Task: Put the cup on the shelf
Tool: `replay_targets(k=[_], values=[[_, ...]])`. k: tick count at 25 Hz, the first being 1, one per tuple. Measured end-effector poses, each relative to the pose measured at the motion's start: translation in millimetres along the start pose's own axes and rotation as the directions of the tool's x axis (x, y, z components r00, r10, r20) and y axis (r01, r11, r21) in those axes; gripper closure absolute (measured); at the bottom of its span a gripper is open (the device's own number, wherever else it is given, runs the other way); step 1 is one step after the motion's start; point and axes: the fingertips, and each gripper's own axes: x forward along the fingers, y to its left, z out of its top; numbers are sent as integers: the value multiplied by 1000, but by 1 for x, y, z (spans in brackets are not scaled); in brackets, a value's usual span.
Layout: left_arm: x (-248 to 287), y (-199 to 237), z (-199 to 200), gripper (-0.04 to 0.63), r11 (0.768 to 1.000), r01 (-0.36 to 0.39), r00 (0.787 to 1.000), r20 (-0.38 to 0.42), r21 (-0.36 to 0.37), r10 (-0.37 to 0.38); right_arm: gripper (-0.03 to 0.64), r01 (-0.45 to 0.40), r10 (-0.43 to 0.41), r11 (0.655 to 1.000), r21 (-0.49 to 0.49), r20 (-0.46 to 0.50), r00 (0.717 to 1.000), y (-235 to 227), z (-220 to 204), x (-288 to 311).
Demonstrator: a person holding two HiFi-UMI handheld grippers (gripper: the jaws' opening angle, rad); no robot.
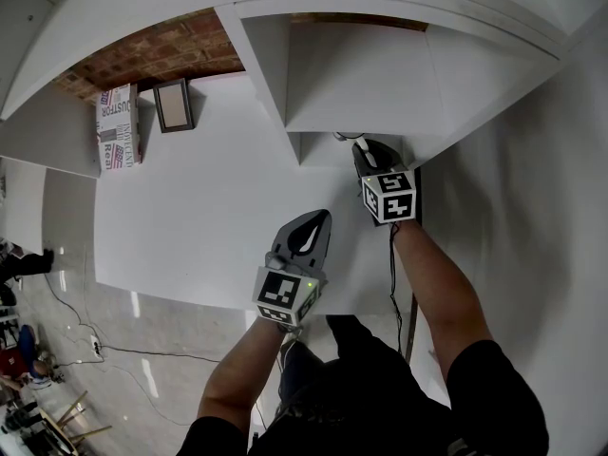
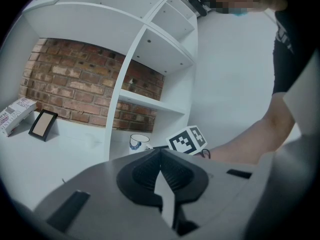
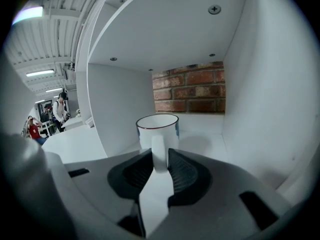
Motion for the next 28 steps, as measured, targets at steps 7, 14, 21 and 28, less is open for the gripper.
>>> replay_targets(k=[7, 14, 21, 28], values=[[-5, 2, -5, 591, 1000, -7, 1000, -4, -1, 7, 486, -18, 18, 1000, 10, -8, 1000, 2, -2, 1], [-11, 0, -2, 591, 1000, -9, 1000, 1, 1, 9, 426, -16, 16, 1000, 7, -11, 1000, 4, -3, -3], [-18, -4, 1, 591, 1000, 1, 1000, 3, 17, -1, 397, 20, -20, 1000, 5, 3, 1000, 1, 0, -16], [-38, -16, 6, 591, 998, 39, 999, -20, 41, -38, 422, 65, -66, 998, 20, 50, 997, 7, 9, -48]])
